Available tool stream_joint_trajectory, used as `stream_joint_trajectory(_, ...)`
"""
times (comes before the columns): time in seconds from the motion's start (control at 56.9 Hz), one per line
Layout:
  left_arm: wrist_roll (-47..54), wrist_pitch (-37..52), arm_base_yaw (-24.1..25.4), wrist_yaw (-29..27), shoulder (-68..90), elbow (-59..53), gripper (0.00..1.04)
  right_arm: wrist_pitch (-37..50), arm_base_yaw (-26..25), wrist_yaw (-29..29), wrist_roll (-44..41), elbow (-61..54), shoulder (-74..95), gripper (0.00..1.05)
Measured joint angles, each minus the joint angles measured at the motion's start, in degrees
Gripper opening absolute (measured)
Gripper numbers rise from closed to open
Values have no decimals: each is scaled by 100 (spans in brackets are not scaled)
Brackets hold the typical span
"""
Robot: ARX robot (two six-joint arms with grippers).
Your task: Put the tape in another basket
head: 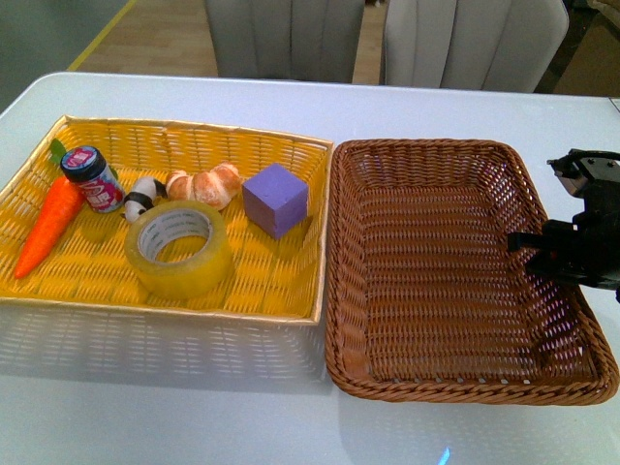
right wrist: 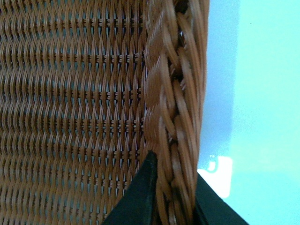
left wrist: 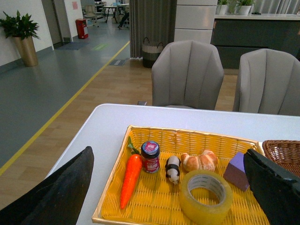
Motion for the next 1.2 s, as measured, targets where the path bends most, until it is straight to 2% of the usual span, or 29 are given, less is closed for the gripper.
stream_joint_trajectory(0.299,0,0,0,0,0,0,96,748,-426,28,-525,-732,-1213,69)
stream_joint_trajectory(0.492,0,0,0,0,0,0,96,1237,-815,-328,-881,-1539,-2730,97)
stream_joint_trajectory(0.527,0,0,0,0,0,0,96,1698,-848,-313,-824,-1781,-2905,94)
stream_joint_trajectory(0.58,0,0,0,0,0,0,96,3051,-879,-269,-673,-2341,-3189,86)
stream_joint_trajectory(0.668,0,-2,0,-2,0,0,96,4690,-841,-203,-555,-3158,-3582,72)
stream_joint_trajectory(0.721,0,0,0,0,0,0,96,5193,-789,-164,-509,-3475,-3832,63)
stream_joint_trajectory(0.826,0,0,0,0,0,0,96,5272,-691,-63,-474,-3875,-4310,46)
stream_joint_trajectory(1.073,0,0,0,0,0,0,96,4843,-496,140,-468,-4553,-5333,1)
stream_joint_trajectory(1.196,0,0,0,0,0,0,96,4520,-173,487,-444,-4795,-5890,2)
